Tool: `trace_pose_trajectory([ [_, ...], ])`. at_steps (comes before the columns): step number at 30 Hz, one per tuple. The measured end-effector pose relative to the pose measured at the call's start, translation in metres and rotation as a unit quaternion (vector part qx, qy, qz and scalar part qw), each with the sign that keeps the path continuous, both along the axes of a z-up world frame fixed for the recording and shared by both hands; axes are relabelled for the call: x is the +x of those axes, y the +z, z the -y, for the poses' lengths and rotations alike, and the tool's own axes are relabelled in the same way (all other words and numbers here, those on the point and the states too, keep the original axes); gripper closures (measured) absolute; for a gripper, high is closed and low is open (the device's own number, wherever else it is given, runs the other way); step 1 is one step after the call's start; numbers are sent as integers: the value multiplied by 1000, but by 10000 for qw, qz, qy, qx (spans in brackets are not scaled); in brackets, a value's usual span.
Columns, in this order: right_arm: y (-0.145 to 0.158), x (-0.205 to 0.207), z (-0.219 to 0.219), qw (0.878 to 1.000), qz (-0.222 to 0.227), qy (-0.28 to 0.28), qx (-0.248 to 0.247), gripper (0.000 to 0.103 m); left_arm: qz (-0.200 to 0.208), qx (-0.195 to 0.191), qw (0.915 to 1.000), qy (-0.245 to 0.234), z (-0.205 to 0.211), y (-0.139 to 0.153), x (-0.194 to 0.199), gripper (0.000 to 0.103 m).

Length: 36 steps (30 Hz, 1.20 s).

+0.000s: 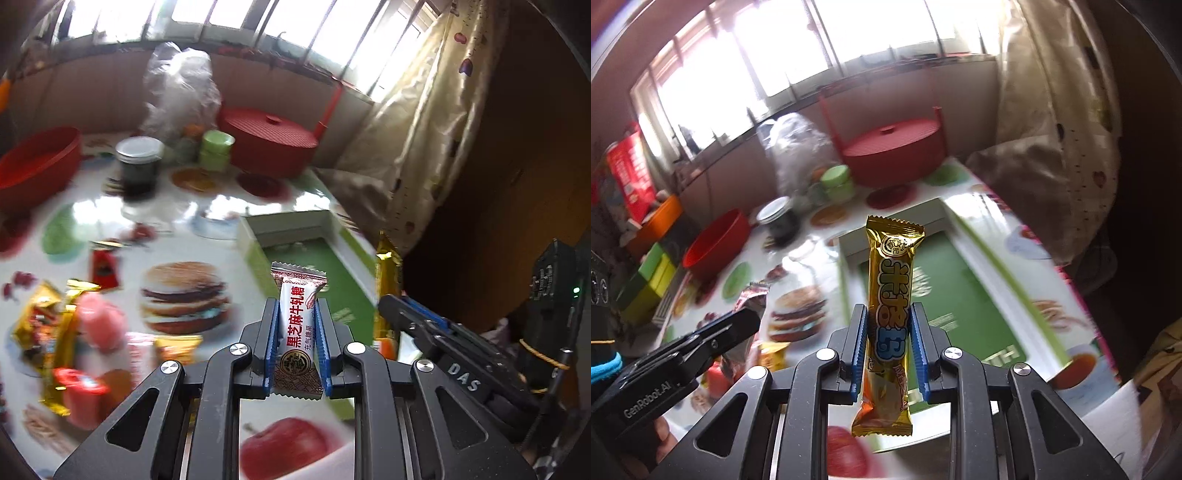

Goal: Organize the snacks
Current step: 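Carry both bars into the green box and open both tools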

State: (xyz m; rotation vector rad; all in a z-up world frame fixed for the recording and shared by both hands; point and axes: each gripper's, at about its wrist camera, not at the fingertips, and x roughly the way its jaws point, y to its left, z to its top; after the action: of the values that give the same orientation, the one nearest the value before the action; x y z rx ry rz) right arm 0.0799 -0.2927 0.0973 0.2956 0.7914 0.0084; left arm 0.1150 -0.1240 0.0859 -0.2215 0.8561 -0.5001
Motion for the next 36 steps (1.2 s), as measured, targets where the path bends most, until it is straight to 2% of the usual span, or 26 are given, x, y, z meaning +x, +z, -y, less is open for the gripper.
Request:
trace_pose_trajectory([
  [8, -14, 17, 32, 9995, -244, -118, -141, 81, -295, -164, 9990, -294, 44, -14, 14, 84],
  [12, -24, 25, 39, 9990, -397, -81, -212, 81, -370, -74, 9988, -318, 59, -23, 20, 84],
  [24, -45, 37, 49, 9974, -646, 135, -276, 81, -700, 163, 9971, -231, 77, -48, 35, 84],
  [36, -47, 38, 52, 9972, -675, 189, -253, 80, -865, 349, 9954, -209, 82, -55, 40, 83],
])
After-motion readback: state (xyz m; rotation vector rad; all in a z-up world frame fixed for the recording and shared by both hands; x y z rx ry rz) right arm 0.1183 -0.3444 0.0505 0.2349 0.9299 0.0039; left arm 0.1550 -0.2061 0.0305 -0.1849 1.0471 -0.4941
